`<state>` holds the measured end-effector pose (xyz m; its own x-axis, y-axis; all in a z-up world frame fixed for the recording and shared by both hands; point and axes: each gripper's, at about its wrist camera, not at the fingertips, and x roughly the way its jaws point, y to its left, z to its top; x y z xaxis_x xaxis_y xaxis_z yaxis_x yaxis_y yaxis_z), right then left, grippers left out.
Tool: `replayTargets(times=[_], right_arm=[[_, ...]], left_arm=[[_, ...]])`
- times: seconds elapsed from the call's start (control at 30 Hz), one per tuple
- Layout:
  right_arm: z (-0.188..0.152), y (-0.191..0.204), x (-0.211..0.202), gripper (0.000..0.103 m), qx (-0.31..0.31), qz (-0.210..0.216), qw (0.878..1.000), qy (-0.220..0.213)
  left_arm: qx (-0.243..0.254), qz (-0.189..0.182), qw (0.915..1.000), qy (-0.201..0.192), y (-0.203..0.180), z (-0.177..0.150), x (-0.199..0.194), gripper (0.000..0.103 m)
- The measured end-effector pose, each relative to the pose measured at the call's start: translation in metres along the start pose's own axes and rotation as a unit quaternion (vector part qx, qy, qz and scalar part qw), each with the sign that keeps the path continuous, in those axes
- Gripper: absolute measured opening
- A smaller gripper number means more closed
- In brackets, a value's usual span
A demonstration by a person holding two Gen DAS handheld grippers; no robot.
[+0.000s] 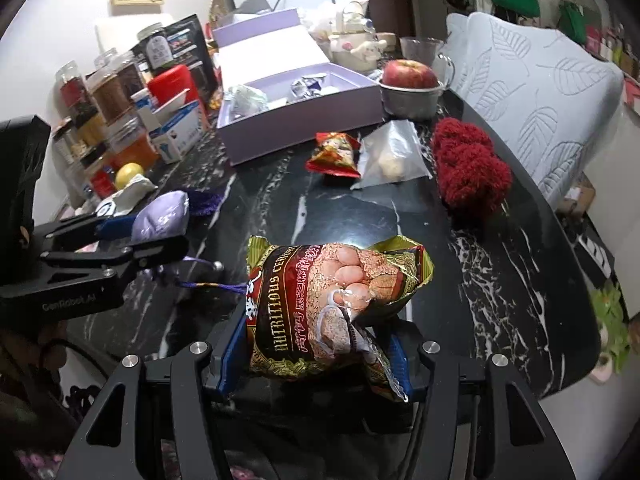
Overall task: Organize soft objects
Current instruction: 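Lift the sachet and snack bag off the table with both tools, then carry the sachet and snack bag with both tools over the lavender box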
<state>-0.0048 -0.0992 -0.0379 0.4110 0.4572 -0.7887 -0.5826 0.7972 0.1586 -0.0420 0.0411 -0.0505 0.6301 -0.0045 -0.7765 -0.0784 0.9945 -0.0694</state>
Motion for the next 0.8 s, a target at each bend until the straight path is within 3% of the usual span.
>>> replayTargets(times=[0.37, 0.8], right_arm=[[0.014, 0.011, -0.025, 0.058, -0.028, 0.009, 0.999, -0.039], [0.068, 0.016, -0.038, 0.058, -0.06, 0.025, 0.994, -0.09]], left_arm=[[0.02, 0.006, 0.9986, -0.049, -0.005, 0.021, -0.035, 0.058], [0.031, 0.036, 0.9907, -0.128, 0.011, 0.075, -0.072, 0.058]])
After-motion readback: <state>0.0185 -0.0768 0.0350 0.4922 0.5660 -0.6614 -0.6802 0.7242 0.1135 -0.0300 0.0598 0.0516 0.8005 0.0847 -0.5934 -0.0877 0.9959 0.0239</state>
